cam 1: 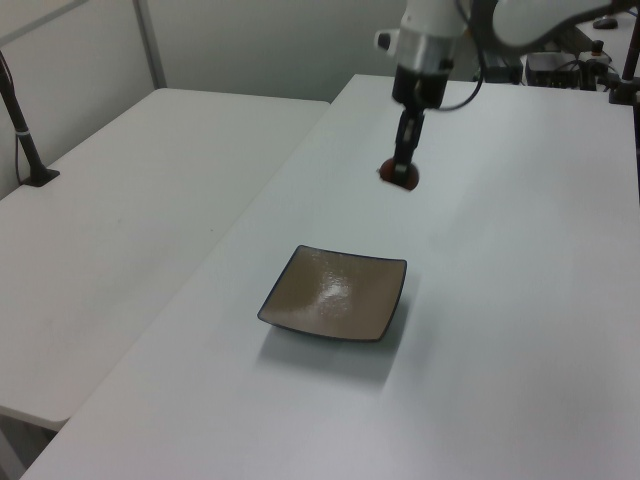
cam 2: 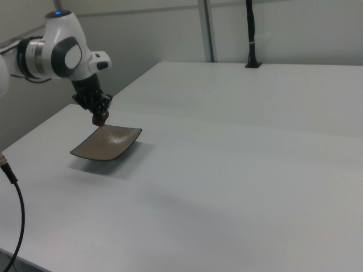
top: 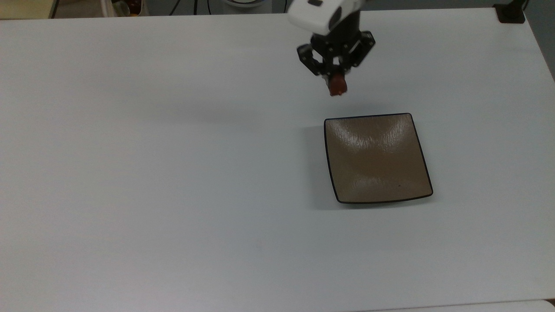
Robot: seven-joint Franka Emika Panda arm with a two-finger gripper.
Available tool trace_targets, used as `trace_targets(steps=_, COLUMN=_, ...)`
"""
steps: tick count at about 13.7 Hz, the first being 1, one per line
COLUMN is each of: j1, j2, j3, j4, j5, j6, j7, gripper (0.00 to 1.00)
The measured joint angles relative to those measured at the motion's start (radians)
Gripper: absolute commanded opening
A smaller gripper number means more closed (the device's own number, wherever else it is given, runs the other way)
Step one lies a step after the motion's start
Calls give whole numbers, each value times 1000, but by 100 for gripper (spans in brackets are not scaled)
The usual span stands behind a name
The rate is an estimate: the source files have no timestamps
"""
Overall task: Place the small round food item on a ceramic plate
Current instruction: 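Carry the held item over the square brown plate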
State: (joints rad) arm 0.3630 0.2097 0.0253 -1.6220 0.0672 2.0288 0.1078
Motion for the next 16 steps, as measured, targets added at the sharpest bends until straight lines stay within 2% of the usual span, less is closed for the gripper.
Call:
trace_targets(steps=6, j1=82, j2=149, j3=0, j4=41, j5=-1, j6=160, j7=109, gripper=22)
trace_targets(steps=15, j1=104, j2=343, j3=-2, j4=117, j5=-2, j6=341, j7=149, gripper=25)
trace_targets(steps=16, j1=104, j2=359, j3=-2, j4=119, j5=-7, j6=351, j7=149, gripper=28)
